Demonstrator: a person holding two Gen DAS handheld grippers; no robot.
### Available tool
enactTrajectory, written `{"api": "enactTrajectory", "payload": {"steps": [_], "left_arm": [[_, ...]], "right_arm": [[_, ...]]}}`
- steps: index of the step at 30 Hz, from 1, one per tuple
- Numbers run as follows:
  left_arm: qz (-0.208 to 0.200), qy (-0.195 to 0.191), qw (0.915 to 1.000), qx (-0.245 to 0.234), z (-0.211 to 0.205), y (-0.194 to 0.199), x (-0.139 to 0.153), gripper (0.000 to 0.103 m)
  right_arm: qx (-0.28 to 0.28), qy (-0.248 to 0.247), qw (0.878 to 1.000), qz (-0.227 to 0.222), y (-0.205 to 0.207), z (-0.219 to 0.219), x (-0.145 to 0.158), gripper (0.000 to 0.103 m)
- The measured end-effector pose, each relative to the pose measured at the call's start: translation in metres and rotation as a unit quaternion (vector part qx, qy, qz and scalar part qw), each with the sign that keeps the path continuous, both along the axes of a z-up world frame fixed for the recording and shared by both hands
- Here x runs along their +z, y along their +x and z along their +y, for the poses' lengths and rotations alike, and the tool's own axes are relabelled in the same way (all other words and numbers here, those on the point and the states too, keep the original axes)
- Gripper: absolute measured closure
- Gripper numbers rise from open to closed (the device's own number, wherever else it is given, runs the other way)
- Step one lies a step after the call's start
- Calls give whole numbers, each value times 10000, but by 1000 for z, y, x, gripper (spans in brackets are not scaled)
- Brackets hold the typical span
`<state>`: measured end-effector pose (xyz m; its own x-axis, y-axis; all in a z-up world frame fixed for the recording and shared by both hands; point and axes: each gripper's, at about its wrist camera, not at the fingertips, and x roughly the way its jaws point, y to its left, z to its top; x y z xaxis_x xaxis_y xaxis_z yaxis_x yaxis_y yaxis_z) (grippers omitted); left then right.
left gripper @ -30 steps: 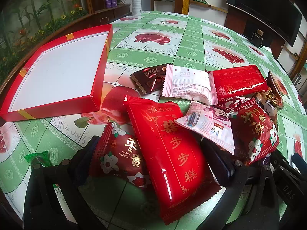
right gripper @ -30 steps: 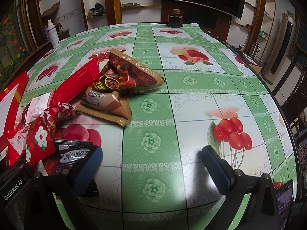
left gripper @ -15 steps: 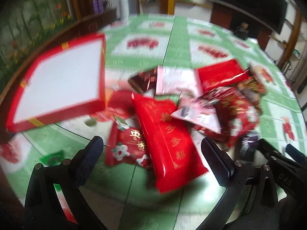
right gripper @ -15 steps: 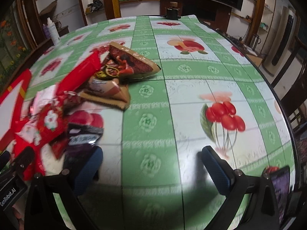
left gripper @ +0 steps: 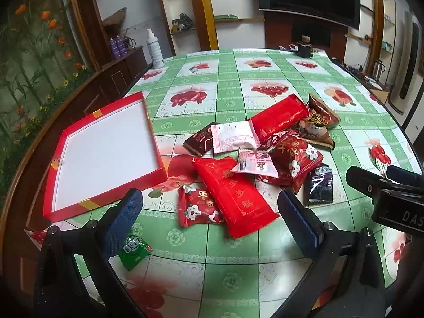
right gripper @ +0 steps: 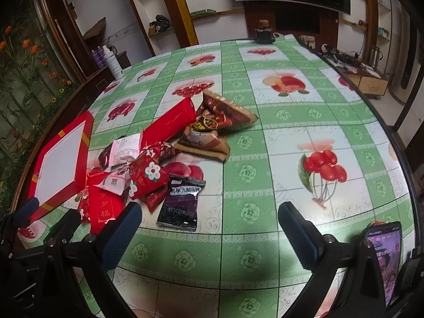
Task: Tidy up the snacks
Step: 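Lower the right tool onto the dark plum-snack packet and close it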
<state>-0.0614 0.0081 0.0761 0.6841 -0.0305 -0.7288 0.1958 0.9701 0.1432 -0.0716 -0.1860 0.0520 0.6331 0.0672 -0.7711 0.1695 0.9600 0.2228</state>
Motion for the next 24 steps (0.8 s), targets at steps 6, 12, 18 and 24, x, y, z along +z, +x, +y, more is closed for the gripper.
{"api": "enactTrajectory", "payload": {"steps": [6,12,18,24], "left_arm": [[98,31,9999,-97,4,7,4,0],[301,-84,9995,-104,18,19,5,0],[551,-270,9981,-21,35,34,1,0],[820,-452,9953,-254,27,29,-11,1]], "right_arm": [[71,-57,9999,110,3,-4,0,0],[161,-278,9994,122,6,-12,4,0],[357,-281,9987,213,9,-11,-1,0],[456,-297,9981,272,13,-3,-6,1]]}}
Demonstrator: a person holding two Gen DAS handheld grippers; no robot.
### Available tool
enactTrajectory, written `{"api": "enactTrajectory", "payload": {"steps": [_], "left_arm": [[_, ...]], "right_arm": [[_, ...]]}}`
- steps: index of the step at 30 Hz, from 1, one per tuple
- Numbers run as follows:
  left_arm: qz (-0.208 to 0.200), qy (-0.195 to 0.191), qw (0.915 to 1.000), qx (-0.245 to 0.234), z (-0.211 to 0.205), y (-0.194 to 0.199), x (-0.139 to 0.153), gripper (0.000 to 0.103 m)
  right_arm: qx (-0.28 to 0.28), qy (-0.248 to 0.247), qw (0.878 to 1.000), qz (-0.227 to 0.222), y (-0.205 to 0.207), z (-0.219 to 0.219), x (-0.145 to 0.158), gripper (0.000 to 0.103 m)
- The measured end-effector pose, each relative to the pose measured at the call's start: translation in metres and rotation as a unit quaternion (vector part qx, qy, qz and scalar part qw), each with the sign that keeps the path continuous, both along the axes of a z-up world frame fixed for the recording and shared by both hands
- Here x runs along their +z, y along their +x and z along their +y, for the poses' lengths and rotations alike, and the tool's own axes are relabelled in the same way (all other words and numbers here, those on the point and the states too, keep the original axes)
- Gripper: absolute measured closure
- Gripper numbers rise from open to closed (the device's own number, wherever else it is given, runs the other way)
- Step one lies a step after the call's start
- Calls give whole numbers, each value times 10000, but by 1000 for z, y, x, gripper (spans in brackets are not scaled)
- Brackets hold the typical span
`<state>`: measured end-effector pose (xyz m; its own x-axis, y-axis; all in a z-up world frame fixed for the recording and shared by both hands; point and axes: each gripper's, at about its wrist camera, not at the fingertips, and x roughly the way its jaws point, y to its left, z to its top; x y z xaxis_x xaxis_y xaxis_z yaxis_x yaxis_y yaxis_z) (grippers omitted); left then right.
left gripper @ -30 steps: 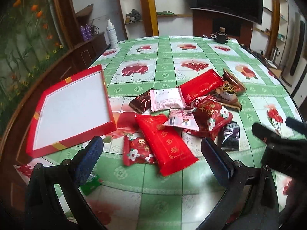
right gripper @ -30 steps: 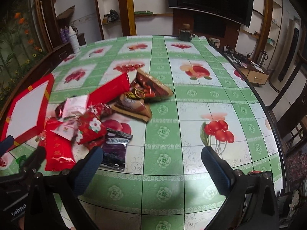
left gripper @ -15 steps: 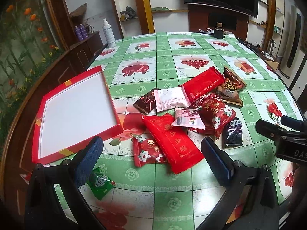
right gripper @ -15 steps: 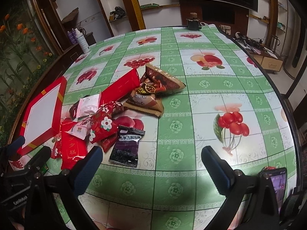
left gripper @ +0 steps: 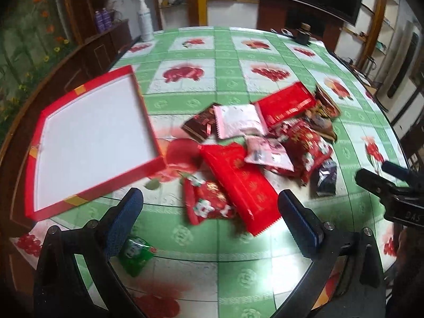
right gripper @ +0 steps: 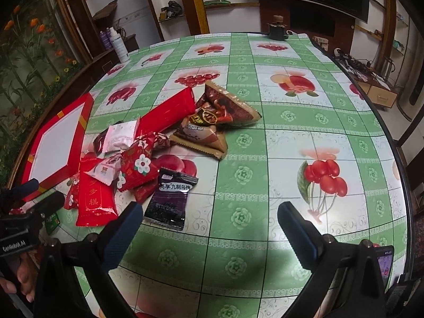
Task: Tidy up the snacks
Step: 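Lower the right tool onto the dark plum-snack packet and close it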
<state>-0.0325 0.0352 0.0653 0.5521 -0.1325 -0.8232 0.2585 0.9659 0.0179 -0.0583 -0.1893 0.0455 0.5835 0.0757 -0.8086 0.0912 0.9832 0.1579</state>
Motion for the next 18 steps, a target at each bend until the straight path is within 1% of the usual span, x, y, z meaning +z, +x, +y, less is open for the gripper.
{"api": "enactTrajectory", "payload": {"steps": [2,4,6,8,9,10,11,15,18], "left_arm": [[12,47,9999,-129,-7,-2,-3,2],[18,81,9997,-228,-14,-3,-6,7],[38,25,9996,-272,-17,0,-7,7],[164,-145,9994,-264,-18,7,-10,15],[268,-260,9990,-251,-17,12,-11,23],[400,-419,9980,-237,-16,18,-13,27],[512,-567,9968,-214,-15,23,-15,28],[910,-948,9913,-75,-9,41,-21,35],[1183,-1271,9848,-36,-6,51,-25,36]], "right_arm": [[61,-51,10000,45,2,4,-2,4],[131,-60,9998,103,3,8,-5,8],[208,-75,9996,173,6,12,-7,11],[264,-90,9993,232,8,16,-11,16],[295,-89,9992,263,9,18,-13,17],[323,-80,9990,296,10,19,-15,19],[346,-70,9988,333,12,21,-17,21],[400,-53,9983,426,16,25,-23,22],[395,-34,9981,466,20,25,-26,23]]}}
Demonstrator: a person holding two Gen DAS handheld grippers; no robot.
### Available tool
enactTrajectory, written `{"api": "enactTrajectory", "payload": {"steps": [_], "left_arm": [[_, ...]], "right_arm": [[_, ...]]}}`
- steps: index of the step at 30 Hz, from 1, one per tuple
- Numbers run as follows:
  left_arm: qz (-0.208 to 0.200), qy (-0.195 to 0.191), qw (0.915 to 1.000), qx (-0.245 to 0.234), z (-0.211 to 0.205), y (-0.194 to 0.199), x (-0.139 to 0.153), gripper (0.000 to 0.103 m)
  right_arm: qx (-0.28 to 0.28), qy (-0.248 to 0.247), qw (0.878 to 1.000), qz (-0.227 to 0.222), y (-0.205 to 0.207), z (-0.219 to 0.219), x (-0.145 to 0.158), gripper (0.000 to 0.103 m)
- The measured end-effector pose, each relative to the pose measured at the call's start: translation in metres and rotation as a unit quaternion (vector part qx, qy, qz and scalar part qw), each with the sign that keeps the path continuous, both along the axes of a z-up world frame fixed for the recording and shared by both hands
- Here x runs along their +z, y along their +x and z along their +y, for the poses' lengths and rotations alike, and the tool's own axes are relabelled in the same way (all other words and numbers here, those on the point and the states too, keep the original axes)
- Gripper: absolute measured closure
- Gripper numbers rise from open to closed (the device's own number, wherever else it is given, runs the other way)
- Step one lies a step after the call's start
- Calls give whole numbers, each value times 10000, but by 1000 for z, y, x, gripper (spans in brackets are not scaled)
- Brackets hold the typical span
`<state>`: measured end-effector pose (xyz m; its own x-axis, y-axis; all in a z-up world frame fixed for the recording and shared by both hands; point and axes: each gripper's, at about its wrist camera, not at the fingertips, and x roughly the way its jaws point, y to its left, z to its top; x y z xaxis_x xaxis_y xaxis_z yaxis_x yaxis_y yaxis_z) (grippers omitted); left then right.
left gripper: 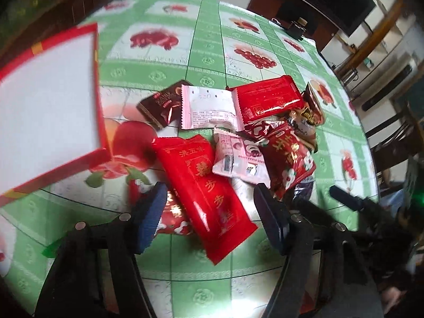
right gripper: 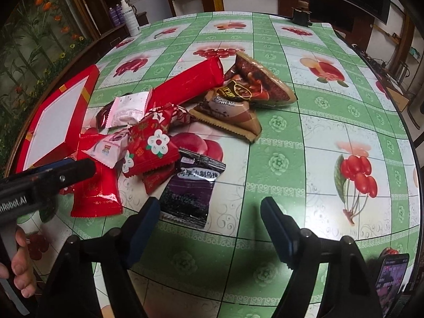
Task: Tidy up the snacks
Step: 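Lower the right tool onto the dark plum-snack packet and close it, then grasp the long red gold-lettered bag with the left tool while the right holds the dark packet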
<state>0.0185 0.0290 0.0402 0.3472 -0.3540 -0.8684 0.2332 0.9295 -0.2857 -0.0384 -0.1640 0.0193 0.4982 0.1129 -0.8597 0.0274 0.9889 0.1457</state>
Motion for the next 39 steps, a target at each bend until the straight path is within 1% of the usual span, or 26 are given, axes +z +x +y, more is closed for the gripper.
{"api": "enactTrajectory", "payload": {"steps": [2,6,9,11,14,18,20,22,25,29,30,31,32,33,34,36,39], "left_arm": [[15,1,10000,19,-1,4,1,37],[48,106,9999,8,-2,8,0,37],[92,125,9999,43,3,12,-3,37],[168,174,9997,56,4,14,-7,37],[303,118,9995,-10,3,13,-14,37],[234,187,9993,-204,1,3,-16,37],[264,207,9991,-263,1,1,-19,37],[201,298,9991,-244,-1,1,-20,37],[258,234,9991,-242,-4,7,-19,37],[167,482,9982,-304,-16,12,-20,37],[128,525,9980,-326,-19,13,-20,39],[95,549,9979,-328,-21,13,-20,47],[68,500,9982,-335,-21,14,-20,49],[98,384,9987,-329,-20,15,-20,54],[95,323,9989,-328,-19,15,-19,60],[39,250,9989,-398,-19,14,-17,65],[37,158,9983,-564,-24,10,-15,70]], "right_arm": [[1,-19,10000,14,2,1,-2,26],[22,-31,10000,77,7,3,-6,28],[40,-62,9999,80,9,4,-8,32],[55,-133,9999,62,9,6,-9,35],[44,-148,9999,40,9,6,-8,39],[40,-200,9998,28,6,4,-9,40],[45,-231,9997,10,6,4,-9,41],[44,-294,9996,-11,7,5,-9,42],[21,-334,9994,3,10,6,-9,42],[-41,-243,9997,-7,15,3,-9,42],[-65,-220,9997,-3,17,2,-9,42],[-87,-216,9997,-4,18,1,-9,42],[-112,-214,9997,-16,19,1,-8,44],[-135,-206,9997,-30,20,0,-8,48],[-163,-179,9997,-58,20,-2,-8,56],[-203,-94,9997,-76,19,-7,-8,62],[-207,-31,9997,-109,17,-13,-8,68]]}}
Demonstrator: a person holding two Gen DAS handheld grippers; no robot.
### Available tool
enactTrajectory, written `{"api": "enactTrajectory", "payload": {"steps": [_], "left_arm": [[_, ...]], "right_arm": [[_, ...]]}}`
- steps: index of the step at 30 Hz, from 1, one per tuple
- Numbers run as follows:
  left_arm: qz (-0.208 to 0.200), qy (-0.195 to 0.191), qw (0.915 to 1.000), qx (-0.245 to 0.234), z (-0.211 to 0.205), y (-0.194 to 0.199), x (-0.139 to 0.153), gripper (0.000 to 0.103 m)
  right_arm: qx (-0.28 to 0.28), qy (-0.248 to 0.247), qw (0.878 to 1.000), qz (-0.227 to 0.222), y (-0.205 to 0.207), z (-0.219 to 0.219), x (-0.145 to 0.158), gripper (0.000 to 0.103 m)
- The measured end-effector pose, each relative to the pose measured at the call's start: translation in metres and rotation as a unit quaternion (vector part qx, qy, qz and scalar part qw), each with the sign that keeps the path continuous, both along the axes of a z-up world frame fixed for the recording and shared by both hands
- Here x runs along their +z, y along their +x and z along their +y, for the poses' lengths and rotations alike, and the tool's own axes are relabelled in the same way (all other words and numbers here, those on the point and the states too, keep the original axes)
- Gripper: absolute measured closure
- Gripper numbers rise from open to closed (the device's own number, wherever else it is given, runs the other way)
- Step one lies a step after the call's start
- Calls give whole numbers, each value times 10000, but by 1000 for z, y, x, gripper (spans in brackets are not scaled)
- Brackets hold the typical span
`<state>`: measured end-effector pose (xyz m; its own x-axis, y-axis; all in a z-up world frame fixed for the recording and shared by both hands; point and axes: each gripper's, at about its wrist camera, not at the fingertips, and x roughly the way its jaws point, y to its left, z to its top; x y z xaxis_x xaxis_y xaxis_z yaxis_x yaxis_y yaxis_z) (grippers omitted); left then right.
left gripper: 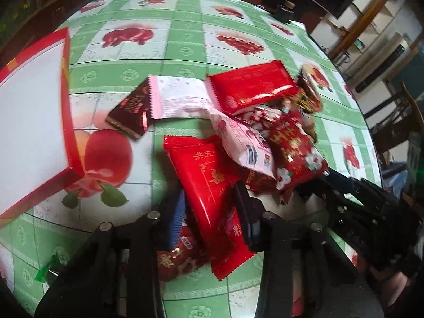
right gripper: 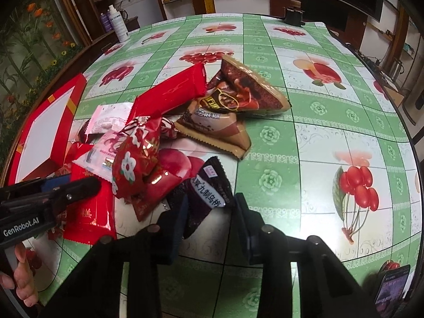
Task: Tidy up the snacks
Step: 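Grasp the long red gold-lettered bag with the left tool while the right holds the dark packet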
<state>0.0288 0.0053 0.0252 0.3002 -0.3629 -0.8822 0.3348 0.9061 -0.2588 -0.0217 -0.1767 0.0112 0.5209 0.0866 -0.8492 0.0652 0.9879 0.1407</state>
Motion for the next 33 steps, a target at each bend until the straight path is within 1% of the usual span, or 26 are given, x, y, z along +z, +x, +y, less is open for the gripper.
{"api": "enactTrajectory", "payload": {"steps": [2,4,7,8,10,12,15,20,22,25,31,32,33], "left_arm": [[13,-106,9999,-129,-3,-4,1,74],[24,-193,9994,-292,-8,-11,2,77],[3,-288,9987,-421,-11,-17,4,80],[-7,-310,9986,-431,-12,-18,4,80],[9,-356,9983,-452,-12,-20,4,81],[23,-333,9981,-519,-12,-24,4,81],[-1,-219,9977,-644,-17,-30,5,81],[62,-184,9974,-689,-19,-33,3,80],[128,-156,9976,-670,-20,-33,0,73],[149,-135,9977,-651,-22,-35,-4,66],[156,-160,9974,-687,-28,-36,-5,66],[122,-150,9973,-712,-30,-38,-4,66],[64,-153,9972,-726,-31,-39,-3,70]], "right_arm": [[17,53,10000,-4,-2,-3,0,73],[1,32,10000,-11,-5,-4,1,74],[-20,-30,10000,-35,-10,-5,1,76],[-31,-55,10000,-53,-12,-4,1,80],[-30,-39,9999,-105,-16,-3,2,83],[12,-130,9998,-118,-21,1,3,83],[68,-223,9997,-117,-27,6,2,84],[149,-214,9996,-131,-36,13,1,84],[223,-221,9994,-143,-39,18,1,84],[304,-217,9992,-145,-41,24,0,84],[526,-4,9985,-146,-43,34,-2,84],[528,-60,9985,-159,-43,37,-2,84],[534,-105,9984,-174,-43,38,-1,84]]}}
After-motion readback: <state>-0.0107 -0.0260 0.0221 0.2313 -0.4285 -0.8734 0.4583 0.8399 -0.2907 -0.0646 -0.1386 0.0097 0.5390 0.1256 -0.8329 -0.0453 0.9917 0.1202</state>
